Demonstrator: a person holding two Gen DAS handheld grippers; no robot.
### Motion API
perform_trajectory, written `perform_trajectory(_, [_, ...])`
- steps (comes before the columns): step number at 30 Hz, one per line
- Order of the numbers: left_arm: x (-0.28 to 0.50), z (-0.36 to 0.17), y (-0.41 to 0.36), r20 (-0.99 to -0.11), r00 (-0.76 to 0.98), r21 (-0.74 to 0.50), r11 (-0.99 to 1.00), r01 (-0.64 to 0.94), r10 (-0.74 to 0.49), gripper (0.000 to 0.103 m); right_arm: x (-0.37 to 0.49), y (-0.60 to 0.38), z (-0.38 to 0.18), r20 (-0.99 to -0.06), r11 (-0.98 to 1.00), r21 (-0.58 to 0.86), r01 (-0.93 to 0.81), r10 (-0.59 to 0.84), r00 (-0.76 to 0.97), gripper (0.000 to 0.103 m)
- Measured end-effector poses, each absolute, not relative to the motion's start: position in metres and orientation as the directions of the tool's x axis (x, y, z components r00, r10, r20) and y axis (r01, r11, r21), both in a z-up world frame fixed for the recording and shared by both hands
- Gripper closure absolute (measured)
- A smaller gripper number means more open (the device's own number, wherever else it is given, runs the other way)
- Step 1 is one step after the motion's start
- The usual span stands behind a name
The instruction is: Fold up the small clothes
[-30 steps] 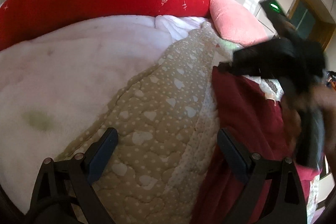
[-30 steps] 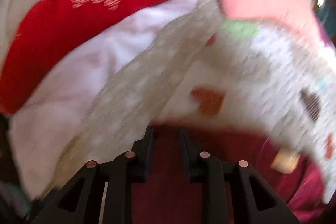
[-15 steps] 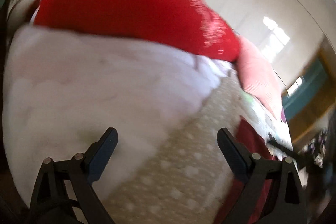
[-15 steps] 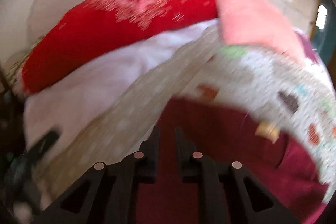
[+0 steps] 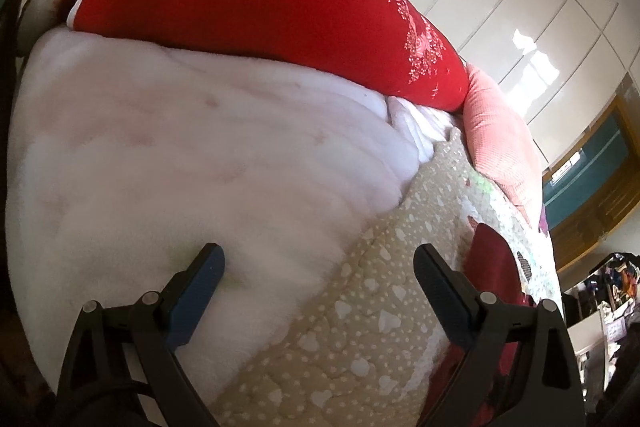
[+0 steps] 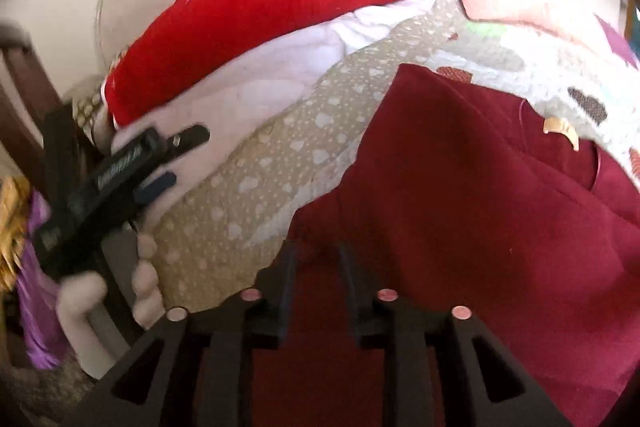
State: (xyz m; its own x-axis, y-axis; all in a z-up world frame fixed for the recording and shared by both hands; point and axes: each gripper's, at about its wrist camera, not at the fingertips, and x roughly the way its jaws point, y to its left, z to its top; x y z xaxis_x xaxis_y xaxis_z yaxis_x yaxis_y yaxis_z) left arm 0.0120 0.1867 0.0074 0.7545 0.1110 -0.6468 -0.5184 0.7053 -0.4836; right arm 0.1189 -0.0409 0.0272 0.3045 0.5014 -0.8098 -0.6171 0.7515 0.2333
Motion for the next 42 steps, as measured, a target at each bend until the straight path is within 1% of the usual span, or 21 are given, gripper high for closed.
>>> perform_trajectory(2, [0.010,0.008,0.187,-0.649,0.753,-0.472,0.717,-0.514,0.113,0.008,0.108,-0.038,0.012,-0.828,0.743,0.245,-0.624,0.495,0.264,0.073])
perform_trajectory(4, [0.009,0.007,0.187,-0.651,0.751,-0.461,0.729,-0.506,0.109,0.008,0.096,-0.041,-0.009,-0.835,0.734,0.317,-0.601,0.516,0.189,0.072])
perform_trajectory(6, [0.008,0.006,0.185,-0.656,0.747,-0.446,0.744,-0.497,0.106,0.008,0.077,-0.051,-0.009,-0.814,0.733,0.314,-0.604,0.535,0.226,0.071])
perform_trajectory(9, [0.003,0.007,0.178,-0.654,0.749,-0.424,0.765,-0.484,0.112,0.008,0.057,-0.080,-0.002,-0.802,0.731,0.346,-0.589,0.556,0.219,0.070])
perform_trajectory(10, [0.002,0.006,0.175,-0.654,0.748,-0.417,0.772,-0.480,0.112,0.008,0.050,-0.101,0.004,-0.797,0.756,0.337,-0.561,0.546,0.257,0.067])
perform_trajectory(12, [0.000,0.005,0.167,-0.657,0.746,-0.402,0.787,-0.467,0.107,0.008,0.040,-0.134,0.011,-0.788,0.810,0.298,-0.504,0.507,0.349,0.047])
perform_trajectory(13, [-0.001,0.005,0.162,-0.662,0.742,-0.391,0.797,-0.460,0.103,0.008,0.035,-0.164,0.015,-0.771,0.846,0.293,-0.445,0.485,0.413,0.045])
perform_trajectory(16, [-0.008,0.004,0.140,-0.681,0.725,-0.332,0.836,-0.438,0.109,0.008,0.024,-0.235,0.020,-0.725,0.893,0.346,-0.288,0.449,0.523,0.043])
perform_trajectory(17, [-0.011,0.003,0.133,-0.687,0.718,-0.310,0.847,-0.432,0.115,0.008,0.019,-0.263,0.022,-0.707,0.904,0.365,-0.223,0.425,0.565,0.042])
perform_trajectory(19, [-0.022,0.003,0.114,-0.699,0.700,-0.234,0.879,-0.416,0.146,0.008,0.008,-0.305,0.022,-0.682,0.912,0.390,-0.127,0.379,0.626,0.038])
perform_trajectory(21, [-0.030,0.002,0.098,-0.713,0.681,-0.171,0.901,-0.399,0.166,0.008,0.003,-0.333,0.022,-0.668,0.913,0.400,-0.075,0.347,0.658,0.035])
perform_trajectory(23, [-0.038,0.001,0.092,-0.722,0.670,-0.148,0.907,-0.394,0.173,0.008,-0.004,-0.358,0.019,-0.658,0.906,0.420,-0.041,0.335,0.675,0.035])
perform_trajectory(27, [-0.055,0.004,0.086,-0.742,0.644,-0.127,0.903,-0.411,0.189,0.008,-0.019,-0.372,0.009,-0.639,0.888,0.459,-0.026,0.350,0.685,0.035])
perform_trajectory(29, [-0.059,0.004,0.081,-0.761,0.632,-0.157,0.903,-0.399,0.147,0.008,-0.021,-0.374,0.002,-0.642,0.887,0.461,-0.027,0.354,0.680,0.035])
perform_trajectory(31, [-0.065,0.003,0.068,-0.766,0.619,-0.094,0.923,-0.373,0.172,0.008,-0.027,-0.375,-0.007,-0.649,0.880,0.474,-0.034,0.375,0.662,0.035])
perform_trajectory(33, [-0.067,0.000,0.061,-0.772,0.609,-0.060,0.933,-0.354,0.182,0.008,-0.032,-0.378,-0.016,-0.650,0.870,0.492,-0.047,0.402,0.645,0.033])
perform_trajectory(36, [-0.073,-0.001,0.061,-0.780,0.608,-0.102,0.929,-0.357,0.148,0.008,-0.036,-0.370,-0.017,-0.638,0.875,0.478,-0.083,0.411,0.651,0.029])
perform_trajectory(39, [-0.078,-0.003,0.065,-0.792,0.603,-0.160,0.920,-0.357,0.096,0.008,-0.040,-0.368,-0.018,-0.627,0.859,0.502,-0.099,0.440,0.643,0.027])
perform_trajectory(42, [-0.082,-0.005,0.067,-0.794,0.604,-0.189,0.918,-0.349,0.066,0.008,-0.041,-0.365,-0.021,-0.622,0.855,0.507,-0.107,0.449,0.642,0.026])
